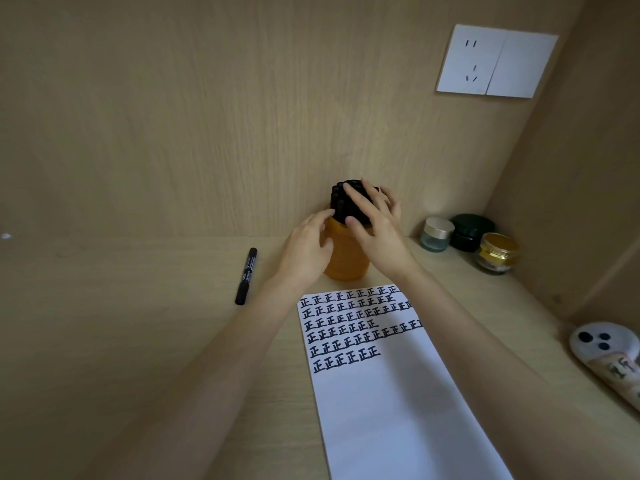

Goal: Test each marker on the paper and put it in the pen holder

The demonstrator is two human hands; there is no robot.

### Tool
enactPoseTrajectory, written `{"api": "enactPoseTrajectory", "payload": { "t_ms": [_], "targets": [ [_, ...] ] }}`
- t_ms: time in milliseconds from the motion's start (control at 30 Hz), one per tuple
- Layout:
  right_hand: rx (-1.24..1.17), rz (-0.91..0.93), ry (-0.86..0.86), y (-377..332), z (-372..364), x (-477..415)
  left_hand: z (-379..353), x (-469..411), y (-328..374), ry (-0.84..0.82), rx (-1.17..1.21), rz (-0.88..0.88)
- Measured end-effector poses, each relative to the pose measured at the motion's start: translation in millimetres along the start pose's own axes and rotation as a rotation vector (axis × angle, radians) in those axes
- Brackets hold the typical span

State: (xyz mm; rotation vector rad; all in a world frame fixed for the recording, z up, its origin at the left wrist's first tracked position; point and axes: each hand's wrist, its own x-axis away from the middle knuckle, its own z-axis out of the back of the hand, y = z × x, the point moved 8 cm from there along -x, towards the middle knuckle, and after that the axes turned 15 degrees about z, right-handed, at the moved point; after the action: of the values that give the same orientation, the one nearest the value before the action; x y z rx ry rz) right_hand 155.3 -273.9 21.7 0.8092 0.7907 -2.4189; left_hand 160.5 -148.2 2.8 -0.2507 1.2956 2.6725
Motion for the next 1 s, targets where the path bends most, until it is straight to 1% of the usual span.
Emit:
{"api": "enactPoseTrajectory", "payload": {
  "t_ms": [100, 200, 333, 433, 467, 533, 667, 767, 900, 933, 1000],
  "targets": [
    [-0.062, -0.024, 0.063, -3.9, 6.0, 7.9, 3.6, 4.6, -5.6, -0.031, 0.067, 0.015],
    [-0.107, -0.075, 0.144, -4.4, 11.7, 20.0, 17.5, 8.4, -17.5, 0.07, 0.054, 0.04],
    [-0.093, -0.11, 0.279, -11.3, 23.1, 37.9, 41.2, 15.5, -51.0, 0.236, -0.203, 0.13],
    [-0.091, -0.109, 0.34, -22.5, 28.4, 49.6, 56.7, 23.7, -86.4, 0.303, -0.415, 0.283],
    [-0.114, -0.109, 0.334, -26.3, 26.9, 53.1, 58.8, 26.9, -97.9, 0.296, -0.456, 0.34],
    [-0.16, -0.098, 0.283, -33.8, 20.2, 59.2, 57.6, 31.9, -116.7, 0.259, -0.455, 0.434],
    [-0.197, -0.074, 0.186, -48.0, 9.7, 70.3, 51.4, 37.7, -130.5, 0.188, -0.381, 0.503],
    [-0.256, -0.135, 0.135, -49.6, 3.9, 80.1, 52.2, 42.1, -129.6, 0.178, -0.406, 0.488],
    [-0.289, -0.216, 0.104, -46.4, -1.3, 93.9, 54.9, 60.8, -119.3, 0.151, -0.191, 0.43],
    [-0.328, -0.262, 0.071, -46.4, -5.3, 97.1, 54.4, 68.0, -112.6, 0.139, -0.138, 0.396],
    [-0.536, -0.377, -0.005, -52.3, -18.5, 102.1, 50.9, 84.8, -94.2, 0.09, -0.022, 0.33]
  ]
}}
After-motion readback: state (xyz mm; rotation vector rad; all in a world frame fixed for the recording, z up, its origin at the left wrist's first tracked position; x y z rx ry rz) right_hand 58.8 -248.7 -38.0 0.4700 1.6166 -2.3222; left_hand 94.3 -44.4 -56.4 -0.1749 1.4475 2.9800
